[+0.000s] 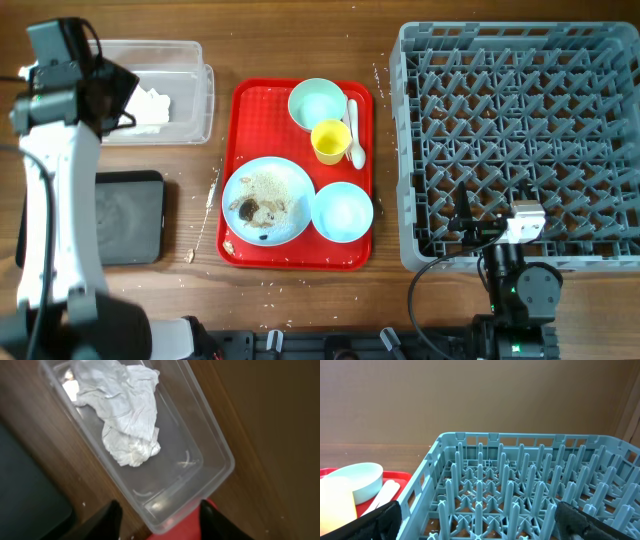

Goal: Sort waste into correct bins and load items into the dishwasher rack
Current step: 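Carry the tissue left and release it into the clear bin, then raise the right gripper and reach over the yellow cup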

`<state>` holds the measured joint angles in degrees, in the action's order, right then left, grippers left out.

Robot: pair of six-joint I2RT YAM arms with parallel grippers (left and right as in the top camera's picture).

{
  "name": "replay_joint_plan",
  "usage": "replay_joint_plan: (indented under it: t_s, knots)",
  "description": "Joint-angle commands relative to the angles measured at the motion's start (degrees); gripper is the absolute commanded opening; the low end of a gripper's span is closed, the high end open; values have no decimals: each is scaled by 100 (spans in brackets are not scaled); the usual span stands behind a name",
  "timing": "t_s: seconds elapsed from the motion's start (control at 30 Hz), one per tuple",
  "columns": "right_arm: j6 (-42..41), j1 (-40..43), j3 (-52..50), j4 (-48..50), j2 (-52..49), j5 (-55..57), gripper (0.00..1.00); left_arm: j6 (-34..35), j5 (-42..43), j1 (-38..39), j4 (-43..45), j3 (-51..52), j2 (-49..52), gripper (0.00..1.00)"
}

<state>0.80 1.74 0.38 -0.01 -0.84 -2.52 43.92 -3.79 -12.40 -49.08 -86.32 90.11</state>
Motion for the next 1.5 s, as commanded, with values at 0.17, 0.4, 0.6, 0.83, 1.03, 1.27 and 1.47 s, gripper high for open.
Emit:
replay_joint_plan:
  t_s: [0.17,0.4,0.6,0.83,1.03,1.27,1.47]
  knots:
    - [70,39,-9,15,26,26,100,-15,-184,-26,-1296,7,-820,100]
    - [70,39,-9,15,26,26,100,-13,-157,-24,-1657,9,-780,100]
    - [70,37,-9,15,26,26,100,-15,-162,-26,-1657,9,-780,100]
    - [70,39,-9,15,26,26,100,-15,-162,-24,-1655,9,-780,100]
    - [339,37,-9,155,26,214,100,-15,-162,-24,-1657,7,-780,100]
    - [-4782,37,-9,702,26,-2085,100,-15,-162,-24,-1655,9,-780,100]
    - [-8905,37,-9,1421,26,-2382,100,-15,-162,-24,-1655,9,-780,100]
